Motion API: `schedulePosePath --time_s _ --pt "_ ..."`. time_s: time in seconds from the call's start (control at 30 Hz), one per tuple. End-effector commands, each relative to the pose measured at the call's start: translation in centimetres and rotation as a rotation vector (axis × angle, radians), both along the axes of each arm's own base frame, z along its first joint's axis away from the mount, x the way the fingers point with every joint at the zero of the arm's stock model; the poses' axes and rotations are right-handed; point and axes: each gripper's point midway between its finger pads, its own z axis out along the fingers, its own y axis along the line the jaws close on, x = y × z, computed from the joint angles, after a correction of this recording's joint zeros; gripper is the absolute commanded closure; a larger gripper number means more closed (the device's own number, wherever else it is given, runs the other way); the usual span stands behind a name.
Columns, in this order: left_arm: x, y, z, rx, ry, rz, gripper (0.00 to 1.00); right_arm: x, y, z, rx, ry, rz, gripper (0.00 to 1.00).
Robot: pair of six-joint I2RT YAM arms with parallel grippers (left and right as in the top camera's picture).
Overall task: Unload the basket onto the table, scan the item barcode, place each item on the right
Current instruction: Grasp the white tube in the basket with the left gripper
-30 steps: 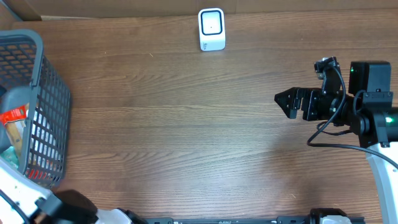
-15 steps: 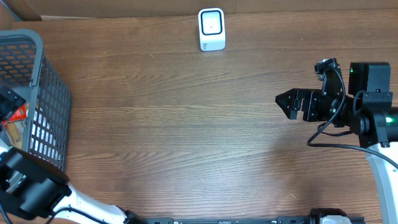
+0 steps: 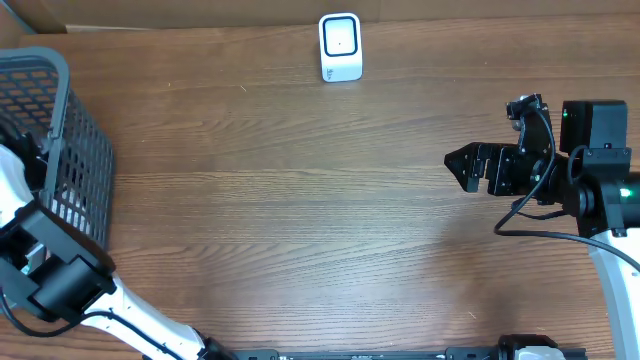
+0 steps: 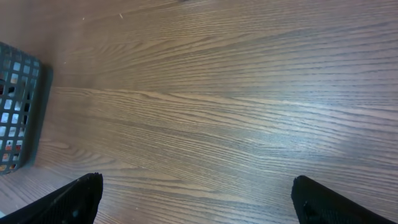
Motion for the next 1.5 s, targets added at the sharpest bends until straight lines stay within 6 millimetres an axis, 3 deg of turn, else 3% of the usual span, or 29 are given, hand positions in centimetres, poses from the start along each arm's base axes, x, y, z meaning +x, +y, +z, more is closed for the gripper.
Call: schedulePosePath --time_s 0.0,0.1,0.17,0.2,0.33,0.43,0.63,0.83,0.87,0.97,1.03,1.1,1.2,1.3,1.47 --pt "-3.0 -0.2 -3.1 0.011 0.123 0.042 0.11 0.2 -0.3 0.6 -0.011 -0.017 -0.01 0.0" --pt "-4.0 -0.5 -4.6 0.015 0.157 0.069 0.12 0.1 -0.4 0.5 -0.017 -0.011 -0.014 0.0" --pt "-4.5 -0.6 -5.1 0.015 0.171 0.088 0.19 0.1 -0.4 0.5 -0.017 -0.008 -0.014 0.0" --pt "-4.5 -0.6 -5.1 0.014 0.171 0.089 0.29 0.1 -0.4 0.5 -0.017 -0.007 -0.014 0.0" --pt "-3.6 -0.1 -3.5 0.027 0.132 0.101 0.93 0.1 -0.4 0.5 -0.017 -0.008 -0.014 0.0" --pt "-2.2 0.2 -0.9 0.017 0.079 0.096 0.96 0.1 -0.4 0.5 -0.017 -0.008 -0.014 0.0" --pt "1.4 0.9 9.1 0.026 -0.104 0.071 0.96 0.1 -0.4 0.5 -0.016 -0.007 -0.014 0.0" --pt "3.1 -1.9 23.1 0.111 -0.381 -0.009 0.96 0.1 -0.4 0.5 -0.014 -0.006 -0.017 0.0" --pt "3.0 -3.4 26.8 0.151 -0.456 -0.041 0.96 0.1 -0.4 0.5 -0.014 -0.006 -0.016 0.01" --pt "2.7 -8.0 33.4 0.204 -0.605 -0.134 0.96 0.1 -0.4 0.5 -0.014 -0.006 -0.016 0.01" --pt "2.7 -12.0 36.2 0.208 -0.679 -0.229 0.96 0.1 -0.4 0.5 -0.014 -0.006 -0.016 0.01" --pt "3.0 -16.3 37.4 0.184 -0.71 -0.327 0.96 0.1 -0.4 0.5 -0.014 -0.007 -0.016 0.01" --pt "3.8 -22.9 36.5 0.093 -0.676 -0.478 0.96 0.1 -0.4 0.5 -0.014 -0.007 -0.017 0.01" --pt "4.5 -29.6 33.0 -0.034 -0.554 -0.614 0.96 0.1 -0.4 0.5 -0.014 -0.006 -0.017 0.01" --pt "5.6 -36.6 26.5 -0.11 -0.337 -0.682 0.96 0.1 -0.4 0.5 -0.015 -0.006 -0.016 0.01"
